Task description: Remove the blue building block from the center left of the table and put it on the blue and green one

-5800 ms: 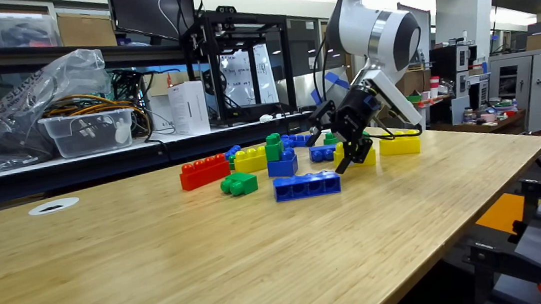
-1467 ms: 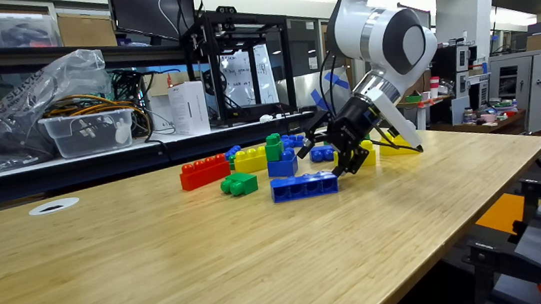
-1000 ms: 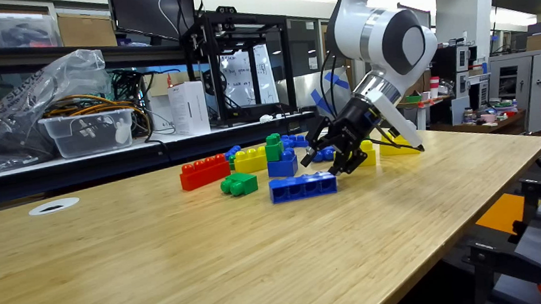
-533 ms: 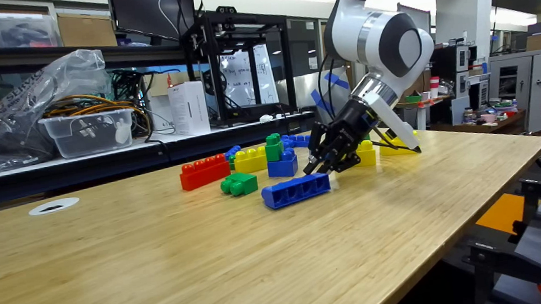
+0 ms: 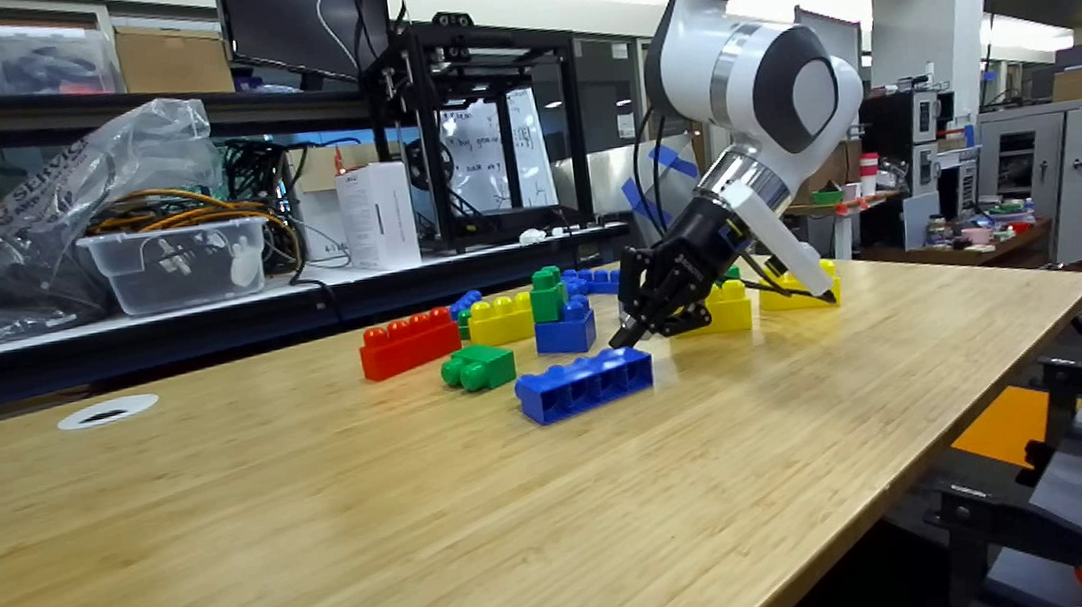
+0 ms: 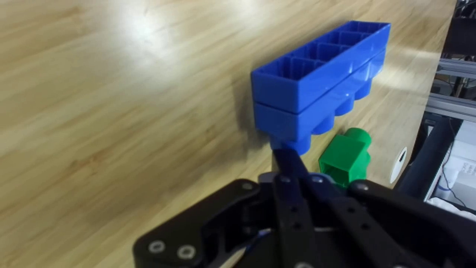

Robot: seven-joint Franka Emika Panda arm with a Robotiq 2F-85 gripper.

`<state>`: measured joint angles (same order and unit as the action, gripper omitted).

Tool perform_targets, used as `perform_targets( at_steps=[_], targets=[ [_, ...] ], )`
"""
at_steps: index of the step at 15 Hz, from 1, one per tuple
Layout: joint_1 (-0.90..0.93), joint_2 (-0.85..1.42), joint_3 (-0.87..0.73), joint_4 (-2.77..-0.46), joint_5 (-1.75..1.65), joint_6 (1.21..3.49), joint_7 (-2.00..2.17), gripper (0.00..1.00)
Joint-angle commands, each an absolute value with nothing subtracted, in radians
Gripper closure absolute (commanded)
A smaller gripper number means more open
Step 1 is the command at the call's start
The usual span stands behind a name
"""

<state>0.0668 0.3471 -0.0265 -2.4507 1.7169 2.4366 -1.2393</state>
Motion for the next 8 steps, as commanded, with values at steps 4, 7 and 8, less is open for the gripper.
perform_targets(
  at_steps=[4, 7, 8],
  targets=[
    [0.081, 0.328, -0.031, -2.455, 1.663, 2.476, -1.191, 1.00],
    [0.080, 0.287, -0.030, -2.478, 1.560, 2.471, -1.130, 1.00],
    [0.080, 0.266, -0.028, -2.488, 1.520, 2.473, -1.107, 1.00]
  ],
)
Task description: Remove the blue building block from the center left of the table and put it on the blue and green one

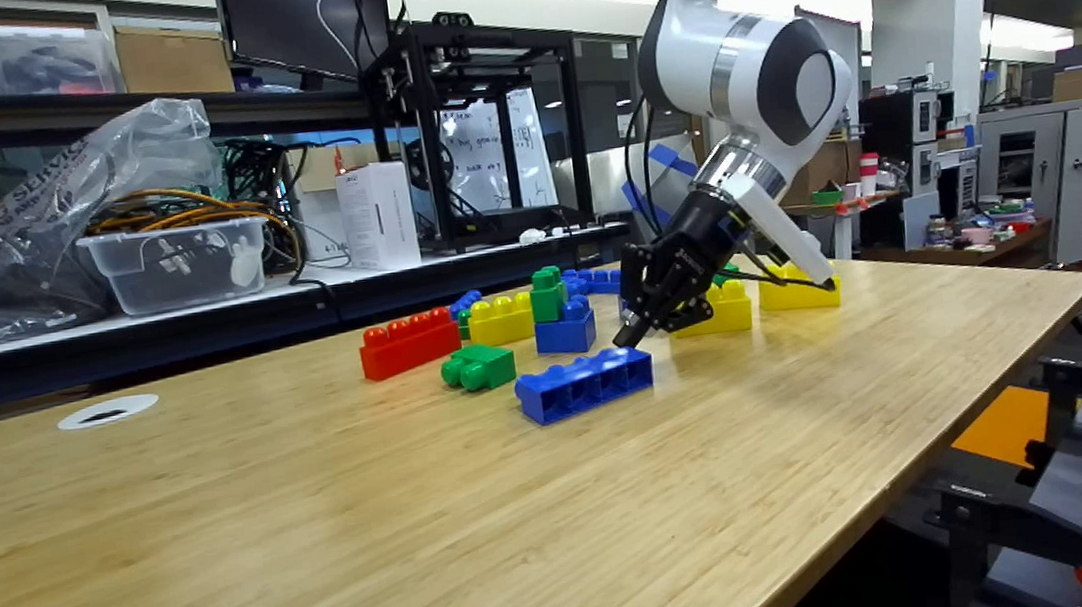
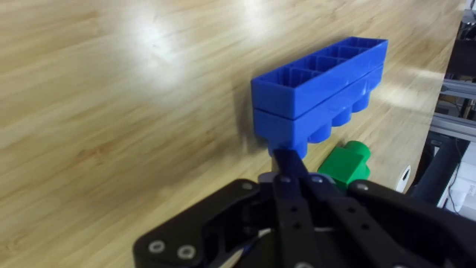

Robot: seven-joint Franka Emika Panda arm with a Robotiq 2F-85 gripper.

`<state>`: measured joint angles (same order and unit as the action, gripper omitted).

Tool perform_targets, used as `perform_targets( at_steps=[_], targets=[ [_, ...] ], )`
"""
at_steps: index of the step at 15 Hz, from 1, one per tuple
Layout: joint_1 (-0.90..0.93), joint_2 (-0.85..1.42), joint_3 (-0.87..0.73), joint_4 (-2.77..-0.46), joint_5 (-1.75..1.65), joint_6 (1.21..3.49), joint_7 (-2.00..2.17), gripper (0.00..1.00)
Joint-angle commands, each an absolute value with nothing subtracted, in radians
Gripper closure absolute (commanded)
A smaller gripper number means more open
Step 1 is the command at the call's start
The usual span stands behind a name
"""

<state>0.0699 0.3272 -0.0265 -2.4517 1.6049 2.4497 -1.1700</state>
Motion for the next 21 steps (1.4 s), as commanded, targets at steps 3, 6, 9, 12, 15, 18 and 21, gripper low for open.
perform_targets(
  at_steps=[3, 6, 9, 12, 15, 18, 21],
  targets=[
    [0.082, 0.210, -0.018, -2.510, 1.429, 2.489, -1.047, 1.00],
    [0.079, 0.160, -0.005, -2.532, 1.340, 2.492, -0.985, 1.00],
    [0.079, 0.139, 0.010, -2.545, 1.261, 2.507, -0.928, 0.67],
    [0.084, 0.150, 0.026, -2.541, 1.205, 2.537, -0.878, 0.44],
    [0.095, 0.160, 0.050, -2.533, 1.160, 2.608, -0.828, 0.24],
    [0.110, 0.170, 0.072, -2.521, 1.098, 2.687, -0.756, 0.03],
    [0.152, 0.185, 0.062, -2.509, 1.021, 2.741, -0.668, 0.00]
  ],
)
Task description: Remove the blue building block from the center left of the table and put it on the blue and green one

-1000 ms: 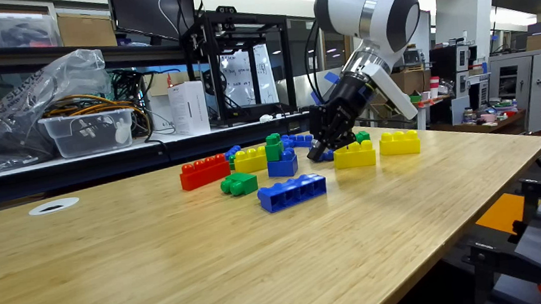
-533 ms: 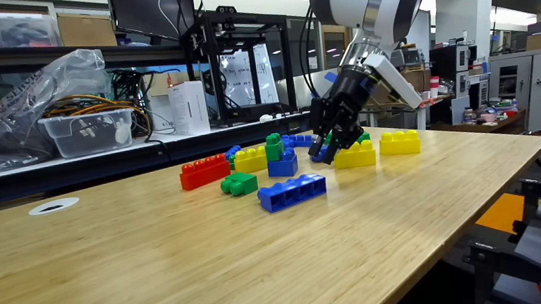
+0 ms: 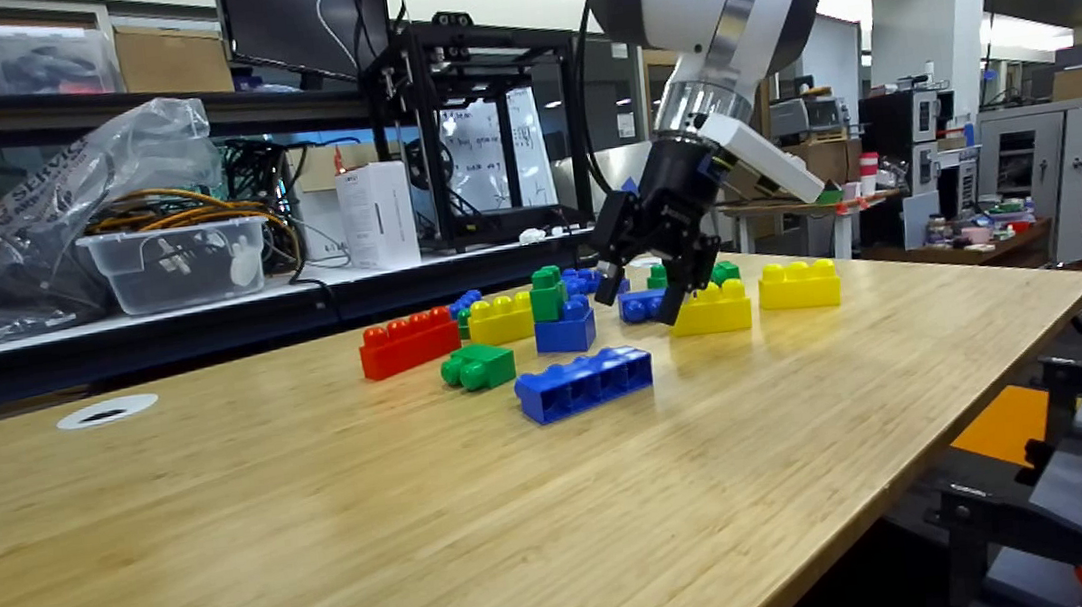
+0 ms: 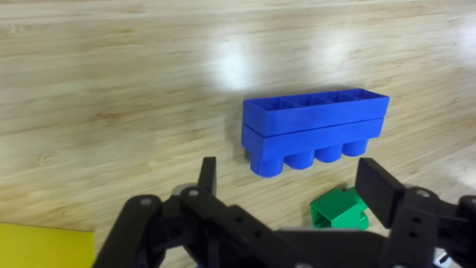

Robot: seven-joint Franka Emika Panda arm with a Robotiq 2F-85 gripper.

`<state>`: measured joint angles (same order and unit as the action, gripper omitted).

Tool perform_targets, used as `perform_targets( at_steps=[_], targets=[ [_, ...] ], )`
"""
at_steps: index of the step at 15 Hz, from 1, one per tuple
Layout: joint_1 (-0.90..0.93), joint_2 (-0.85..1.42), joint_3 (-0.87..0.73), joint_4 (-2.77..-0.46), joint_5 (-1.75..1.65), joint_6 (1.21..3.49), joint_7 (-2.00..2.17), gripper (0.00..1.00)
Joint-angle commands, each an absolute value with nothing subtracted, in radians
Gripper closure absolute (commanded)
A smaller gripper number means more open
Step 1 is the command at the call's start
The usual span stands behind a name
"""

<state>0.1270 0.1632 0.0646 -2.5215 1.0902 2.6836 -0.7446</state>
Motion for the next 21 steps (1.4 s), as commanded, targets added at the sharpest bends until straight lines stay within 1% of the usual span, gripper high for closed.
perform_targets(
  at_steps=[1, 11, 12, 17, 21],
  targets=[
    [0.162, 0.192, 0.060, -2.505, 0.991, 2.754, -0.639, 0.00],
    [0.241, 0.253, 0.028, -2.440, 0.703, 2.834, -0.323, 0.00],
    [0.183, 0.255, 0.085, -2.435, 0.634, 2.844, -0.261, 0.00],
    [0.192, 0.275, 0.085, -2.403, 0.372, 2.827, -0.005, 0.00],
    [0.205, 0.289, 0.073, -2.388, 0.231, 2.807, 0.137, 0.00]
  ],
)
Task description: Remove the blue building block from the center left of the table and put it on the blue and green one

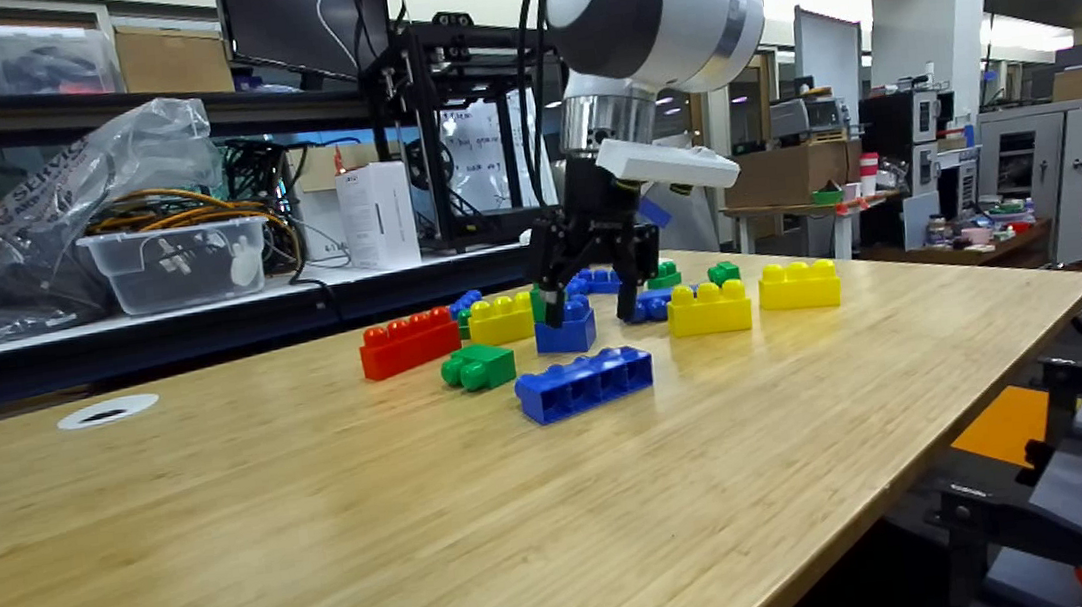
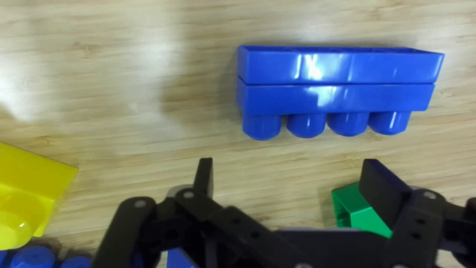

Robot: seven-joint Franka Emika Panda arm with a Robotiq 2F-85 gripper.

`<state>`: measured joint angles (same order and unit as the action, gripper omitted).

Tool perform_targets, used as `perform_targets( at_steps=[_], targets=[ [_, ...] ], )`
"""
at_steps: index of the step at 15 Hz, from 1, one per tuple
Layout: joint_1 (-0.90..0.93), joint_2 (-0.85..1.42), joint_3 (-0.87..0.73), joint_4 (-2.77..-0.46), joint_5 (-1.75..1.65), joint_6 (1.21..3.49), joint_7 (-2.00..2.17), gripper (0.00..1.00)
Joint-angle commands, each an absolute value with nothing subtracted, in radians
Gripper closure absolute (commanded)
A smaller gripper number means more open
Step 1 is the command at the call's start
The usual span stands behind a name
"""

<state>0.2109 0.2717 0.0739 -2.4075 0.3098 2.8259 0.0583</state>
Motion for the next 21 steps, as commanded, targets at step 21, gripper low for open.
perform_targets(
  at_steps=[21],
  targets=[
    [0.212, 0.360, 0.068, -2.369, 0.133, 2.783, 0.246, 0.00]
  ],
)
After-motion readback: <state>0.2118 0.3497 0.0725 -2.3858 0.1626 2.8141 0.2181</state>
